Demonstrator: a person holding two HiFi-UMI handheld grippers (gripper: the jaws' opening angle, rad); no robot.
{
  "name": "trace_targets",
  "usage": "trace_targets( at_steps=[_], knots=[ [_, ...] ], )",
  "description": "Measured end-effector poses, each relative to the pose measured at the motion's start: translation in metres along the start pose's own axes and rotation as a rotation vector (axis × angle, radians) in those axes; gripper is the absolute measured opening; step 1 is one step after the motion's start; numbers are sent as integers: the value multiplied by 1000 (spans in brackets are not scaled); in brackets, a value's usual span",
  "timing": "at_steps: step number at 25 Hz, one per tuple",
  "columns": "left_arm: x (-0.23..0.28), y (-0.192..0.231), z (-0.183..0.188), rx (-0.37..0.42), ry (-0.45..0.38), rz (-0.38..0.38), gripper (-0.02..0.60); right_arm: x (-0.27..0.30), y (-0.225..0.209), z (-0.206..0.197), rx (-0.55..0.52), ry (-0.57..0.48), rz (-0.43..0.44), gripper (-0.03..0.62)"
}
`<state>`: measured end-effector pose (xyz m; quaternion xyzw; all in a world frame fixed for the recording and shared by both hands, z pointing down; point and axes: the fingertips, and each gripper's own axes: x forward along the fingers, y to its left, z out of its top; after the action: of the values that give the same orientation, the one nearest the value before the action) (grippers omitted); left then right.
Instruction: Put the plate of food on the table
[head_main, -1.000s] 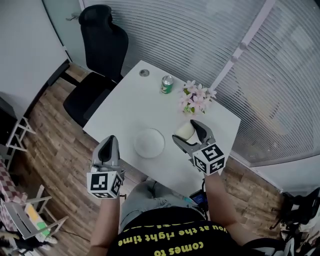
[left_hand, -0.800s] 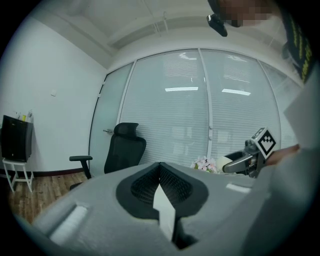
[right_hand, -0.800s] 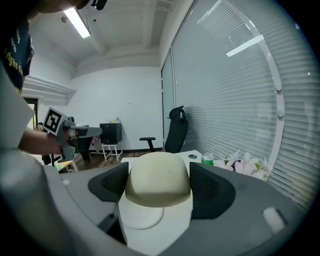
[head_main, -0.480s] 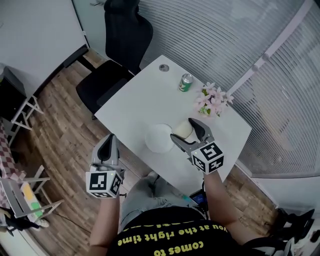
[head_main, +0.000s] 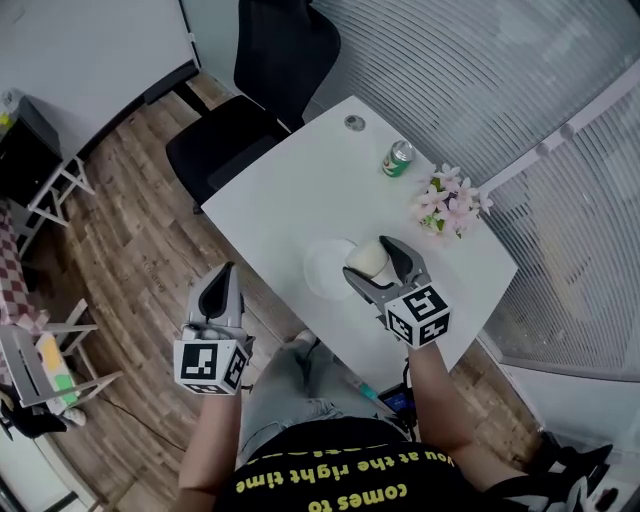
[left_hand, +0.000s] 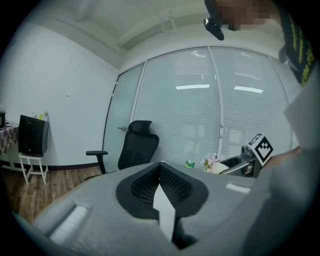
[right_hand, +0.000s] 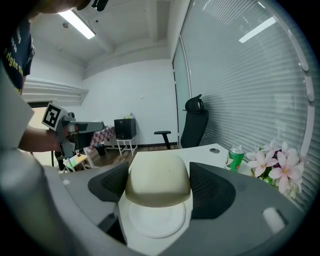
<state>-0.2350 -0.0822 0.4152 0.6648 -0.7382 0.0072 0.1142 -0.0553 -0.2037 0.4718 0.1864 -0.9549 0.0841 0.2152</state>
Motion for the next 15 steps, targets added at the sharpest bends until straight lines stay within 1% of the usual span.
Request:
trace_targets(
  at_steps=[5, 11, 15],
  knots=[
    [2, 7, -10, -13, 18, 14, 0, 14, 5, -7, 0, 21, 24, 388],
    [12, 14, -22, -20, 32, 10, 0, 34, 6, -21, 1, 51, 49, 388],
    [15, 23, -26, -27, 33, 27, 0, 46, 3, -31, 2, 72, 54, 388]
  ],
)
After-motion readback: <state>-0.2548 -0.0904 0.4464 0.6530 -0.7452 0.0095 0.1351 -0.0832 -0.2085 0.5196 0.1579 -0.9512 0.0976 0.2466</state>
